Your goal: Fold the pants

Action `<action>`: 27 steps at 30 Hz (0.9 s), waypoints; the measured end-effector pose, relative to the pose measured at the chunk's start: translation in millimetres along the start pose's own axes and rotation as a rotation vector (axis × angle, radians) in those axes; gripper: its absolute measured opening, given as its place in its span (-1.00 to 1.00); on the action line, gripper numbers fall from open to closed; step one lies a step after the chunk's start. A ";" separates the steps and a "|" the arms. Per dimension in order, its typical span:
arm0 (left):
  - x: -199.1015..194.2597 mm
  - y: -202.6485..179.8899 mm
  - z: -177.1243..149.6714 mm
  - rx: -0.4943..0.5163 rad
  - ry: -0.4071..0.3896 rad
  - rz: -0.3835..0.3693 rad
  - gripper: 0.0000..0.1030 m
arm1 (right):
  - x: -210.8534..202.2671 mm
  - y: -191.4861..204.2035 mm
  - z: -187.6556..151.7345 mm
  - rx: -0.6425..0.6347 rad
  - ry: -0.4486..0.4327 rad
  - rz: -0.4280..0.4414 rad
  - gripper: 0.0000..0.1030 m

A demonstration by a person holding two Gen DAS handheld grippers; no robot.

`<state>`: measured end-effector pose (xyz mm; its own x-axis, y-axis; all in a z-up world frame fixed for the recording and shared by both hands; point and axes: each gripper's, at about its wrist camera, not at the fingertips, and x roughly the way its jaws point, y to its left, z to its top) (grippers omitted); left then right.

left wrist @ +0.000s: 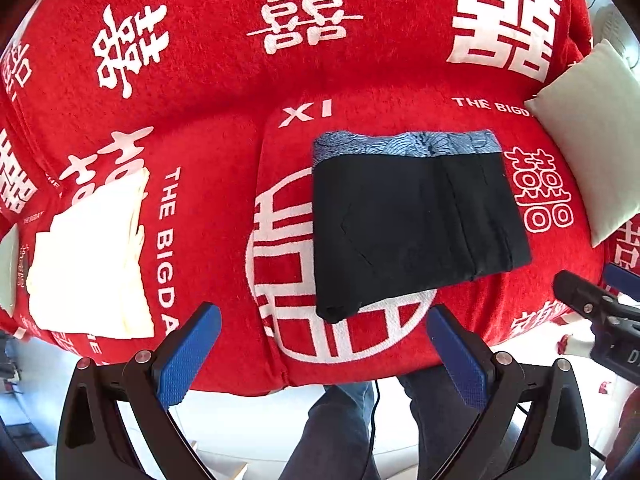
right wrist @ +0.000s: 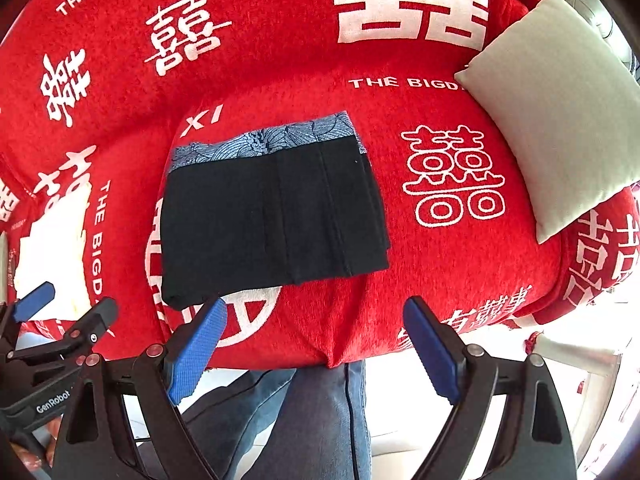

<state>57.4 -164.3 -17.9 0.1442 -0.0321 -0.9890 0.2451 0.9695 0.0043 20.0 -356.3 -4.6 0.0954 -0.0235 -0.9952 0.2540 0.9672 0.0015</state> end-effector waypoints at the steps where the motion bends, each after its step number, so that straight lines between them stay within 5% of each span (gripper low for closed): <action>1: -1.2 -1.4 -0.2 0.003 -0.001 0.000 1.00 | 0.2 0.5 0.0 -0.001 0.003 -0.006 0.78; 27: -5.6 -4.9 5.2 0.042 0.005 -0.007 1.00 | -6.8 8.2 3.8 -0.015 0.006 -0.049 0.78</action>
<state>60.4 -170.2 -11.6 0.1373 -0.0377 -0.9898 0.2864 0.9581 0.0032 25.0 -349.1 2.5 0.0779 -0.0695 -0.9945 0.2441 0.9685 -0.0486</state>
